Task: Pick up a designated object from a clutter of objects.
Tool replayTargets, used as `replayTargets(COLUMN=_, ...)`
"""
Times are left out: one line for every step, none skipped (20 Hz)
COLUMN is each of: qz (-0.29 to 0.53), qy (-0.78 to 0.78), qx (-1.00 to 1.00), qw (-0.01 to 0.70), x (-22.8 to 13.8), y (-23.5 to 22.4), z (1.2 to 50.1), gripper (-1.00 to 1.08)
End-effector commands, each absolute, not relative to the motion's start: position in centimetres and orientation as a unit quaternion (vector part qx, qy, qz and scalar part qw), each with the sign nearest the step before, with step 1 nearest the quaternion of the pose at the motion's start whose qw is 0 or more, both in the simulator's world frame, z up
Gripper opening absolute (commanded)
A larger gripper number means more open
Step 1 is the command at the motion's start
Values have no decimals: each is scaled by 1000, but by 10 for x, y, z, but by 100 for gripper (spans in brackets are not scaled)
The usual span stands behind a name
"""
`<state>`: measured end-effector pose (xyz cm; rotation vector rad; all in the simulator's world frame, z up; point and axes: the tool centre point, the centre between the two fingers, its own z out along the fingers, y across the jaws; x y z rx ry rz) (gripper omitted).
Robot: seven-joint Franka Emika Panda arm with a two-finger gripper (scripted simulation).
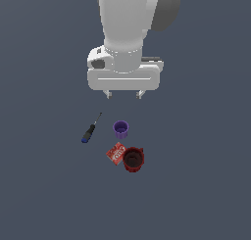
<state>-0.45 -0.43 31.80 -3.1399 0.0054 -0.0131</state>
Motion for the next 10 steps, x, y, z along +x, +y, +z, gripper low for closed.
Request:
replayTargets(qz=-4, qy=2, qx=-1000, qw=1, x=-4, y=-4, z=318, gripper=100)
replayTargets(qz=-4, qy=2, qx=-1000, qw=1, x=-4, y=-4, z=318, gripper=100)
replayTargets(qz=-4, qy=2, qx=-1000, qw=2, x=-4, y=-6, z=317, gripper=100)
replayTargets(qz=-4, qy=3, qx=-1000, qw=3, x=-4, y=-7, z=317, gripper=100)
replayTargets(qz=-3, qy=4, qx=-1000, qw=4, x=-4, y=-9, z=316, gripper=100)
replayTargets(qz=-2, qy=6, qx=-1000, qw=6, x=-4, y=-12, z=315, gripper=100)
replayTargets(qz=-2, qy=7, qx=-1000, qw=9, x=-5, y=-14, z=314, gripper=100)
replayTargets(qz=-1, qy=8, qx=-1000, qw=11, x=-5, y=-16, z=313, gripper=100)
replayTargets(qz=-1, qy=9, qx=-1000, qw=12, x=-5, y=-18, z=313, gripper=100)
replayTargets(qz=-1, qy=9, qx=-1000, qw=13, x=-5, y=-19, z=314, gripper=100)
